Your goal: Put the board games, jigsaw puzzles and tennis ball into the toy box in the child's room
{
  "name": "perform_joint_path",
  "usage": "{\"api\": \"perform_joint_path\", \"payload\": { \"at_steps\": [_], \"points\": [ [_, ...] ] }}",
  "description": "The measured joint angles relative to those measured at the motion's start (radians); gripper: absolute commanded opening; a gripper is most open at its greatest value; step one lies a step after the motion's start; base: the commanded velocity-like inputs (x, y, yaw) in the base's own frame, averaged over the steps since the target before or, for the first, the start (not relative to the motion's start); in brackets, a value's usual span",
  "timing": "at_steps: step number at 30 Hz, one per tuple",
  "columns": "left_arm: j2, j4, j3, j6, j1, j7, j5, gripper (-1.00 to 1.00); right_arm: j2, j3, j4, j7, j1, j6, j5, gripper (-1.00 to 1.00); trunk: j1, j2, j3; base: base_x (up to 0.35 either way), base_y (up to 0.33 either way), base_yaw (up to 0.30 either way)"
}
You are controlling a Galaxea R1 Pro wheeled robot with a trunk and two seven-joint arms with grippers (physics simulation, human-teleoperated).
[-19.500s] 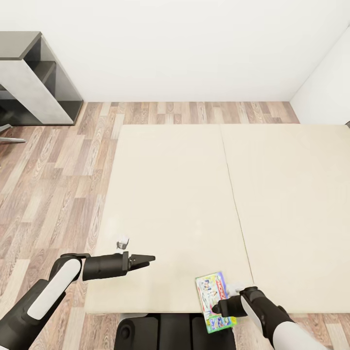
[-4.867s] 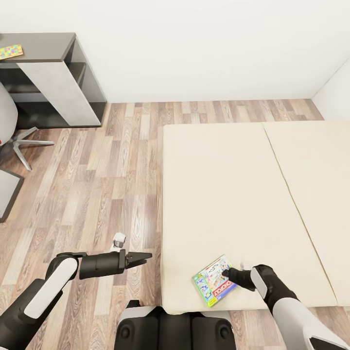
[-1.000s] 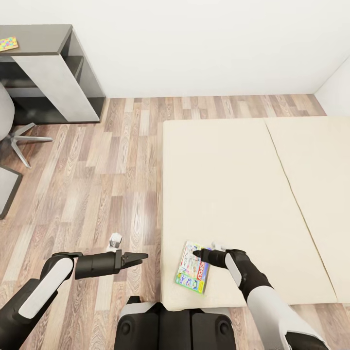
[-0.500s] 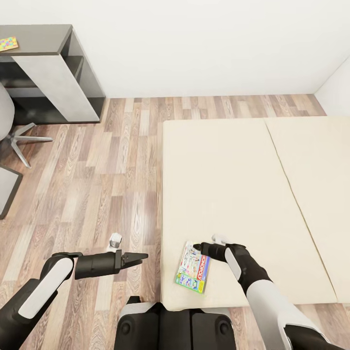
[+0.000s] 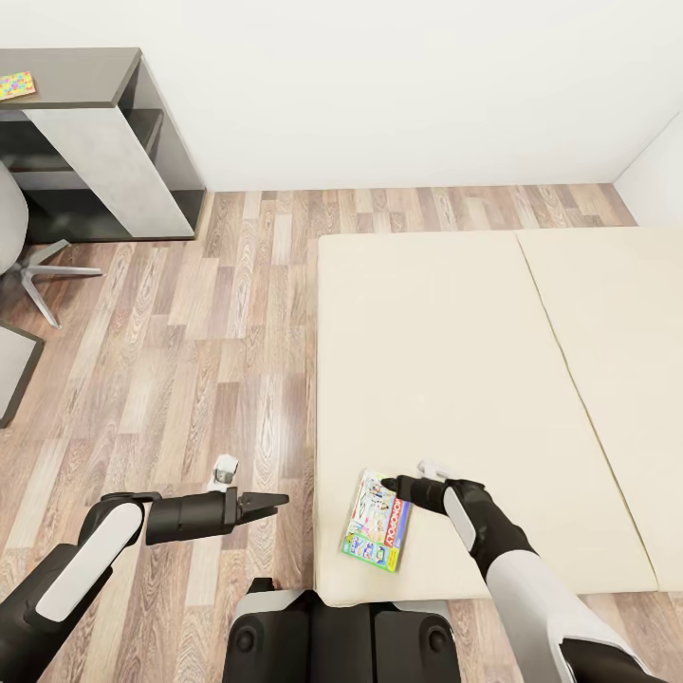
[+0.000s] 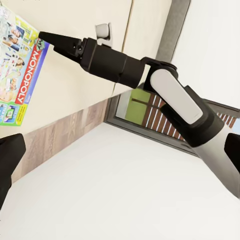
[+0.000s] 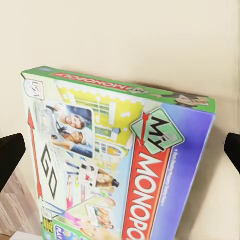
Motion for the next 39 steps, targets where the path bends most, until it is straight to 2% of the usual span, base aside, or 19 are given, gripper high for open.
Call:
{"api": "perform_joint_path", "payload": {
  "at_steps": [15, 20, 22, 24, 26, 29, 34, 39],
  "points": [
    [0.002, 0.000, 0.007, 0.000, 0.000, -0.001, 0.000, 1.00, -0.003, -0.001, 0.001, 0.000, 0.002, -0.003, 0.000, 1.00, 0.000, 0.000, -0.008, 0.000, 0.000, 0.000],
    [0.005, 0.000, 0.058, 0.004, 0.002, -0.004, 0.000, 1.00, -0.003, -0.001, 0.001, 0.000, 0.002, -0.003, 0.000, 1.00, 0.000, 0.000, -0.016, 0.000, 0.000, 0.000],
    [0.021, 0.000, 0.082, 0.006, 0.003, -0.006, 0.002, 1.00, -0.003, -0.001, 0.001, 0.000, 0.002, -0.003, 0.000, 1.00, 0.000, 0.000, -0.018, 0.000, 0.000, 0.000],
    [0.066, 0.000, 0.103, 0.007, 0.004, -0.029, 0.010, 1.00, -0.002, 0.000, 0.001, 0.000, 0.002, -0.004, 0.000, 1.00, 0.000, 0.000, -0.019, 0.000, 0.000, 0.000],
    [0.083, 0.000, 0.107, 0.007, 0.005, -0.053, 0.010, 1.00, -0.002, 0.000, 0.001, 0.000, 0.002, -0.004, 0.000, 1.00, 0.000, 0.000, -0.019, 0.000, 0.000, 0.000],
    [0.112, 0.000, 0.113, 0.005, 0.005, -0.144, 0.004, 1.00, -0.002, -0.001, 0.001, 0.000, 0.002, -0.004, 0.000, 1.00, 0.000, 0.000, -0.020, 0.000, 0.000, 0.000],
    [0.124, 0.003, 0.115, 0.001, 0.007, -0.245, -0.004, 1.00, -0.002, -0.001, 0.001, 0.000, 0.002, -0.004, 0.000, 1.00, 0.000, 0.000, -0.020, 0.000, 0.000, 0.000],
    [0.127, 0.006, 0.115, -0.001, 0.007, -0.269, -0.007, 1.00, -0.002, 0.000, 0.001, 0.000, 0.002, -0.004, 0.000, 1.00, 0.000, 0.000, -0.022, 0.000, 0.000, 0.000]
  ]
}}
